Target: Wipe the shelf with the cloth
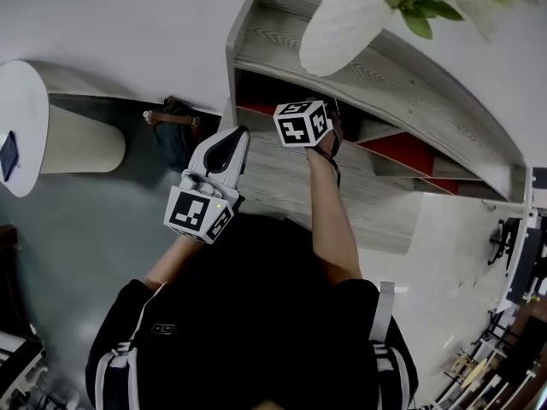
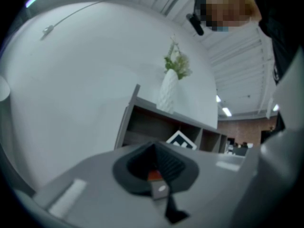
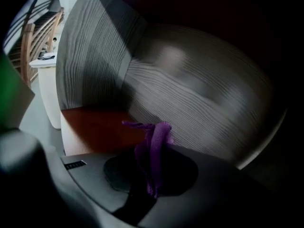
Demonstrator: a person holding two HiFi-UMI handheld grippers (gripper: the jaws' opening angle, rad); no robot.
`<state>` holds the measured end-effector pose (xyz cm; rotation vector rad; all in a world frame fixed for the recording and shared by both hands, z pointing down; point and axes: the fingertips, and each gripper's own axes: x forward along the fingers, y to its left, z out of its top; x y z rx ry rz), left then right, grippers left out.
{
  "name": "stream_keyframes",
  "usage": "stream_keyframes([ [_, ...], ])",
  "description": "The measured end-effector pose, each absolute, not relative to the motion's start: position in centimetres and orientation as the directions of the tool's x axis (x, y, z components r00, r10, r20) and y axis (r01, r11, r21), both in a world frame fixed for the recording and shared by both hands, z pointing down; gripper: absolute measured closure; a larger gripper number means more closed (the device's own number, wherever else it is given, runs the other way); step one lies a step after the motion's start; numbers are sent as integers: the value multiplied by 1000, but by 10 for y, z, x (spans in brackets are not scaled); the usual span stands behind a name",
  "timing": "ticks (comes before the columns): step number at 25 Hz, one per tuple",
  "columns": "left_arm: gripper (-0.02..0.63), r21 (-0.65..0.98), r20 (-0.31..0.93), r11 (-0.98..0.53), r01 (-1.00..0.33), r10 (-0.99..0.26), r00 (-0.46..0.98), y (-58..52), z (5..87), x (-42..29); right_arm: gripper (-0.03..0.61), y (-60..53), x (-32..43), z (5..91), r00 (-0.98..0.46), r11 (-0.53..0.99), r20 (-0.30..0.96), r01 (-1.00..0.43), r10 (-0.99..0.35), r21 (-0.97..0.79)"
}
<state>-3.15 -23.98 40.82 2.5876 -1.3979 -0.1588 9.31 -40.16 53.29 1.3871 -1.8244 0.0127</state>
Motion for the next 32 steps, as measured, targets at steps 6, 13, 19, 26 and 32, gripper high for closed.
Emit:
stream_keyframes([
  [6,611,224,5,-487,-844,-865,501,-232,409,-47,529,-406,65,533,-115,455,600,-765,-792,455],
  [13,611,226,10,-433,-873,-895,446,-221,410,-66,529,-409,41,533,-175,517,613,-734,-770,441],
  [19,611,231,22,-389,-892,-914,404,-210,413,-82,529,-411,16,532,-223,563,615,-700,-756,439],
  [26,611,228,33,-367,-902,-923,384,-200,415,-89,529,-407,-5,533,-300,644,634,-639,-713,422],
  [32,611,237,31,-353,-905,-929,370,-192,415,-94,529,-395,-24,532,-362,704,644,-580,-674,410],
])
